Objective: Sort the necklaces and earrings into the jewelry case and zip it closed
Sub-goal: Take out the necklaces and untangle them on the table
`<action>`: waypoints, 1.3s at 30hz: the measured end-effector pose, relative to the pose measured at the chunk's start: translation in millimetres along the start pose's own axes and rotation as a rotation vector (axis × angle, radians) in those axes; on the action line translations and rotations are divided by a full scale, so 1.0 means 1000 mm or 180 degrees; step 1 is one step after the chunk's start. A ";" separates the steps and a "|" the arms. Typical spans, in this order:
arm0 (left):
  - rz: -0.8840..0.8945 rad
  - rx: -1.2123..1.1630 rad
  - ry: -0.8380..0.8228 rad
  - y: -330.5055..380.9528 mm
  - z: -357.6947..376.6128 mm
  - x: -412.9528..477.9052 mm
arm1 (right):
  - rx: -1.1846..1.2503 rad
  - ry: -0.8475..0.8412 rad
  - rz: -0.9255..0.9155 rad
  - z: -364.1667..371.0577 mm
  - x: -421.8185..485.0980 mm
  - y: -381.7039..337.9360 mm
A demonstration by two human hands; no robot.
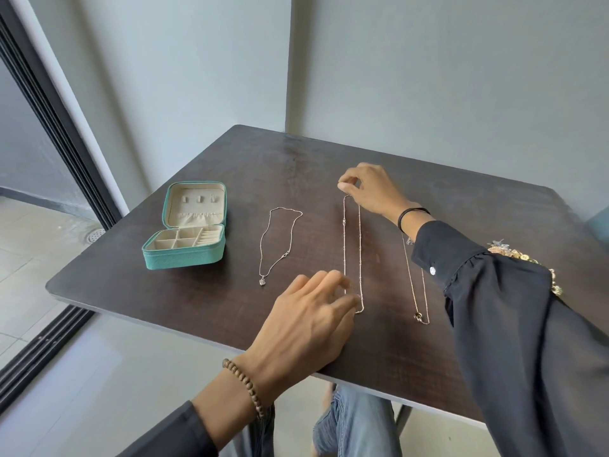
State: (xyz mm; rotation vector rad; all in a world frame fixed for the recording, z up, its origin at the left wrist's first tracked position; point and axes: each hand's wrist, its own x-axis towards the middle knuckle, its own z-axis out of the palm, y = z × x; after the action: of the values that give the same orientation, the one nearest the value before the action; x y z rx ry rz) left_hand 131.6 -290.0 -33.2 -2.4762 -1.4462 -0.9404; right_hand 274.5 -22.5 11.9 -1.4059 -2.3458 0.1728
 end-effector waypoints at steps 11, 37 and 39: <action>-0.0489 0.0461 0.0081 -0.053 -0.023 -0.022 | 0.0231 -0.0901 -0.0162 0.019 0.000 -0.079; -0.0892 0.0475 -0.0196 -0.070 -0.025 -0.054 | 0.0235 -0.1606 0.1049 -0.006 -0.068 -0.161; -0.0917 0.0474 -0.0195 -0.071 -0.025 -0.055 | 0.0006 -0.1526 0.0906 -0.007 -0.071 -0.163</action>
State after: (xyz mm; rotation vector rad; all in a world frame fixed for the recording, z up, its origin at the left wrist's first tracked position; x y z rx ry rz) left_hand 42.3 -303.0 -58.5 -2.2492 -1.8562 -0.7712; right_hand 173.3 -163.9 48.1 -1.8602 -2.4835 0.6573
